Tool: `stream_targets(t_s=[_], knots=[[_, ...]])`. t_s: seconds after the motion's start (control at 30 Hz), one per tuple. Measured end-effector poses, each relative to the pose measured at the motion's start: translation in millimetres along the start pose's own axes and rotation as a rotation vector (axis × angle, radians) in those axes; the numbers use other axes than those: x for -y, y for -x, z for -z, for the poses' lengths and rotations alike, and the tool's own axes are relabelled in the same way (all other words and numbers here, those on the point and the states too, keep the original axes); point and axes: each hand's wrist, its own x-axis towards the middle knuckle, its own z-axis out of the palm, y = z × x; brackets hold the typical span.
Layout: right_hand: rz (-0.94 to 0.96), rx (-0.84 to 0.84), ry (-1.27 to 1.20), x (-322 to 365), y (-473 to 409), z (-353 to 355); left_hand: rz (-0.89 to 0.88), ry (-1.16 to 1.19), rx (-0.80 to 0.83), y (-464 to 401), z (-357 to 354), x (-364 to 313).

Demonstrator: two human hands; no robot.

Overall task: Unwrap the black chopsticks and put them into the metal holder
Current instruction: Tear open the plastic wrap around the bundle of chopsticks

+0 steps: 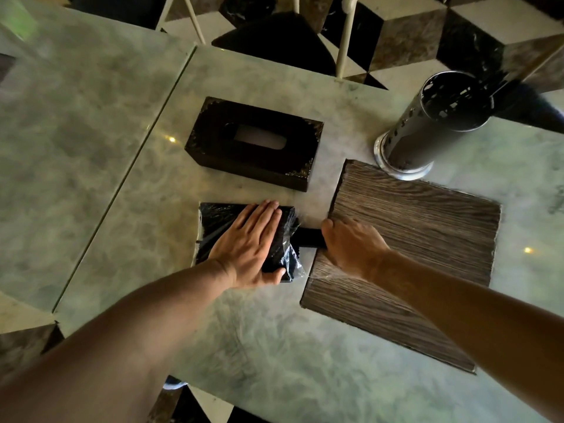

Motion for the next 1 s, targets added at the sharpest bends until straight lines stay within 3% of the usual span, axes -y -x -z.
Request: stream_targets(t_s=[0.13,0.37,0.57,0.73,1.0], knots=[[0.039,-0.051,0.142,8.6,-2.2,2.5,-0.006,-0.006,-0.005,-0.1,-0.3,-0.2],[0.115,-0.065,0.131,30.2,-11.2,2.4,-0.004,-0.021,-0.012,1.4,1.6,-0.5],[0.024,0.060,0.110,42.7,-18.5,3.6,0.004,-0.026,-0.022,-0.8,1.6,-1.8],[0.018,0.060,0.145,42.0,-22.6,6.5,0.009,-0.032,-0.029,-1.3,6.2,-1.3],[-0.018,0.075,0.000,17.1,-14.5,8.3,0.020,-0.054,0.014,-1.5,11.3,-2.2]])
